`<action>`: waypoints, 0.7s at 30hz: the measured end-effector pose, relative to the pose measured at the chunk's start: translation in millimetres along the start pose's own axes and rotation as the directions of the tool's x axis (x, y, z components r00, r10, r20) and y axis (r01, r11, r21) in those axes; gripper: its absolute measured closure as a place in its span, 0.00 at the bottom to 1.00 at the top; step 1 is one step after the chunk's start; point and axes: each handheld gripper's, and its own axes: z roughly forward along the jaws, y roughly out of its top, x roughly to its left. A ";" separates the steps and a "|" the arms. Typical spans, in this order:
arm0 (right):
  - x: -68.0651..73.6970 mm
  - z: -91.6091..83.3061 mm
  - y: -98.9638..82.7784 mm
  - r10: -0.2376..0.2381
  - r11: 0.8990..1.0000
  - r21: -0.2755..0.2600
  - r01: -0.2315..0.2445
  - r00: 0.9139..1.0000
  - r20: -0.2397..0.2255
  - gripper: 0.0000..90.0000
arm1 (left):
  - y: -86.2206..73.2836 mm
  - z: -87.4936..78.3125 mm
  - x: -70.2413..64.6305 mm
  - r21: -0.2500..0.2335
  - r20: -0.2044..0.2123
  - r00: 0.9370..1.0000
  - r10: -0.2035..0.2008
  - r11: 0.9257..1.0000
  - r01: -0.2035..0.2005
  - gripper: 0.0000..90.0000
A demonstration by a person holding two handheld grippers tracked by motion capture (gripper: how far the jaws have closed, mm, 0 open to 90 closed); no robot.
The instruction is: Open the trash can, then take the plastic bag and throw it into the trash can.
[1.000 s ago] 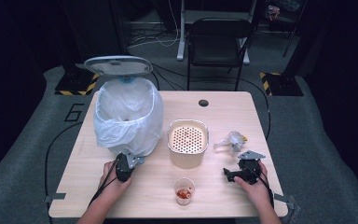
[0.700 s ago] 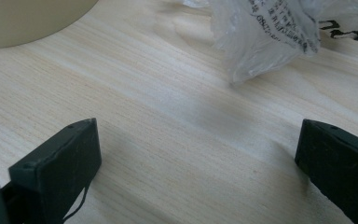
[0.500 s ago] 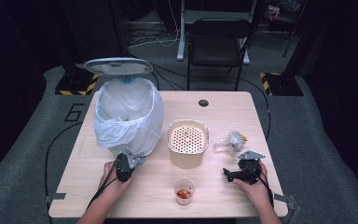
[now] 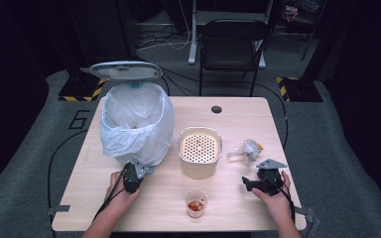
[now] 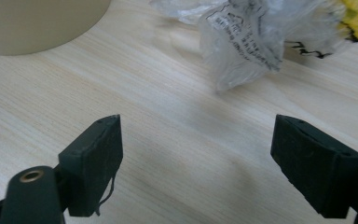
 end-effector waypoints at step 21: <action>-15.2 -25.5 35.2 0.043 0.998 -0.038 -0.041 0.998 0.051 0.19 | 0.1 0.3 -1.6 -0.002 -0.014 1.000 0.013 1.000 -0.013 1.00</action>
